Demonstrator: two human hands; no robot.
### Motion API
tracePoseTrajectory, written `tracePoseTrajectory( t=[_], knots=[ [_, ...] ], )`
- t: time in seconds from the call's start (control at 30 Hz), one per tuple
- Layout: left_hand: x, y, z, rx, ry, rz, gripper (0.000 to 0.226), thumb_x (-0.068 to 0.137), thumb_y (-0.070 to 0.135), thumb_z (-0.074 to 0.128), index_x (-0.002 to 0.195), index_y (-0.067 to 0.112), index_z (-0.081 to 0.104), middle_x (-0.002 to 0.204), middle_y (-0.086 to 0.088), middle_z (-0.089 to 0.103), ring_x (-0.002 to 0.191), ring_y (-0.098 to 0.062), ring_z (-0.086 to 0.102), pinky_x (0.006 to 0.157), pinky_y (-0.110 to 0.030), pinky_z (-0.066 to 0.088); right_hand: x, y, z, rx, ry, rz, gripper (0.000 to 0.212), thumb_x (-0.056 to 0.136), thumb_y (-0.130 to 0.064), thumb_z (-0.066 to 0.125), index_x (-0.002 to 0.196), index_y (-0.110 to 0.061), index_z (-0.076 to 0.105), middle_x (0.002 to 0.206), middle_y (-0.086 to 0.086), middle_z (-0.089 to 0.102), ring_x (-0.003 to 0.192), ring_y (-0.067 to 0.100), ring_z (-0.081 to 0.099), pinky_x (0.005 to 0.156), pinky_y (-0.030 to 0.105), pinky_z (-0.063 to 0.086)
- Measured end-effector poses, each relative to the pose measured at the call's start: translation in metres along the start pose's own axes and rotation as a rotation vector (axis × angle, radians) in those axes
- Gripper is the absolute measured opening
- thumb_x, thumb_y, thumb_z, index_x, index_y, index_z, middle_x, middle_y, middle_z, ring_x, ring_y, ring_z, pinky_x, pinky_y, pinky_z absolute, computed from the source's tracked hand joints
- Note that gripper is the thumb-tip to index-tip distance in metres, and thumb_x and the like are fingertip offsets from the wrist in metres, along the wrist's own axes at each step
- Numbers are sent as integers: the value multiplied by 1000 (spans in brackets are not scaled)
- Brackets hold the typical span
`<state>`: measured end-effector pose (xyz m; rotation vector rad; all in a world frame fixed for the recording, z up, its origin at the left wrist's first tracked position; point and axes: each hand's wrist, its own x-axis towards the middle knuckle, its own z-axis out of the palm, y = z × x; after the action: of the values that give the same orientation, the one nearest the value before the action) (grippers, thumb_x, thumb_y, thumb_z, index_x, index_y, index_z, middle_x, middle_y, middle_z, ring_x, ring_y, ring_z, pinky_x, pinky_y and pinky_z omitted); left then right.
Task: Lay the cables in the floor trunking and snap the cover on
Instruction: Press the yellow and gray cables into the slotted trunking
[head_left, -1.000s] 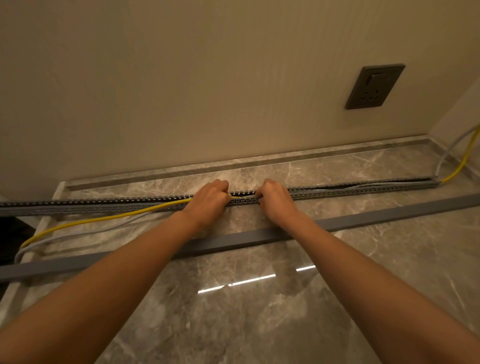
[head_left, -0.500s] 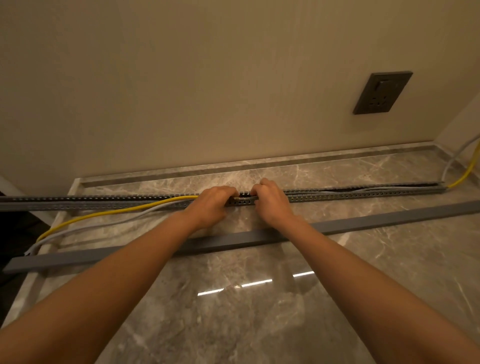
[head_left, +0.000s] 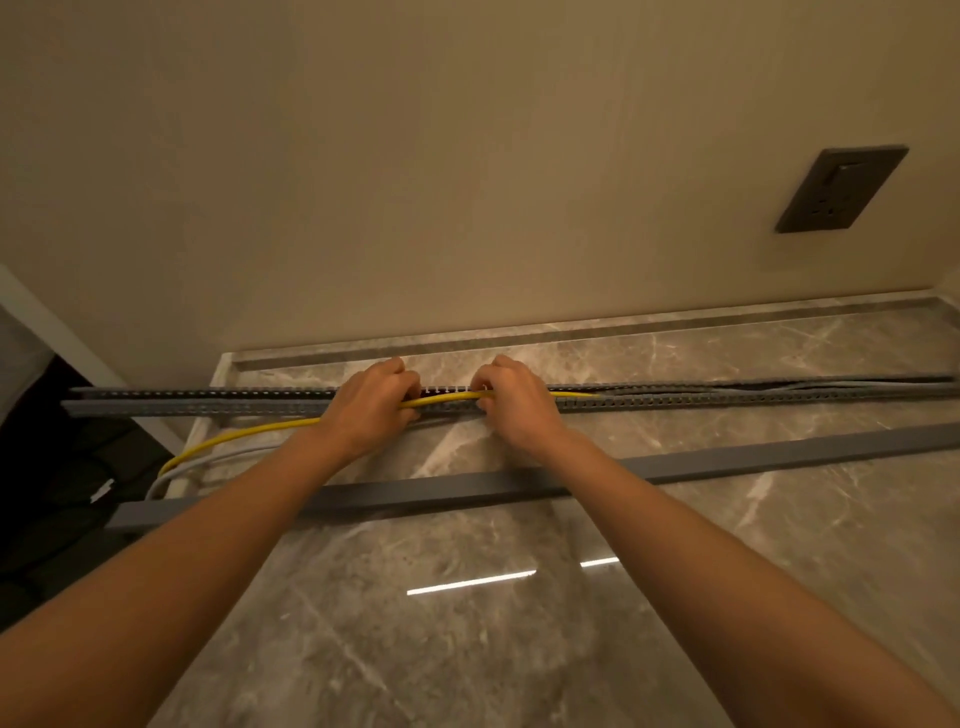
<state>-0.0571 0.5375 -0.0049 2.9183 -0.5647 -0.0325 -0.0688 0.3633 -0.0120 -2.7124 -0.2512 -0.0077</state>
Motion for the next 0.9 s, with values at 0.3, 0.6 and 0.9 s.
tracePoseTrajectory(
  t=[0.3, 0.6, 0.9],
  knots=[
    [-7, -31, -7, 76, -111, 110, 23, 92, 17, 50, 111, 12, 61, 110, -9, 61, 97, -24, 57, 74, -34, 45, 8, -8, 10, -68, 43, 46, 24, 93, -4, 50, 105, -3, 71, 110, 16, 61, 103, 30, 55, 82, 36, 46],
    [5, -32, -8, 102, -26, 62, 19, 91, 8, 54, 108, 6, 62, 111, -13, 64, 95, -30, 61, 77, -40, 51, 11, -2, 5, -88, 35, 26, 24, 93, -7, 52, 108, -3, 70, 118, 17, 57, 110, 31, 51, 83, 36, 45],
    [2, -18, -5, 260, 44, 27, 6, 81, 1, 66, 83, -3, 69, 90, -21, 65, 81, -37, 61, 61, -40, 50, -1, 14, 9, -39, 58, -42, 41, 90, 7, 50, 128, -7, 51, 125, 11, 56, 116, 26, 49, 92, 35, 44]
  ],
)
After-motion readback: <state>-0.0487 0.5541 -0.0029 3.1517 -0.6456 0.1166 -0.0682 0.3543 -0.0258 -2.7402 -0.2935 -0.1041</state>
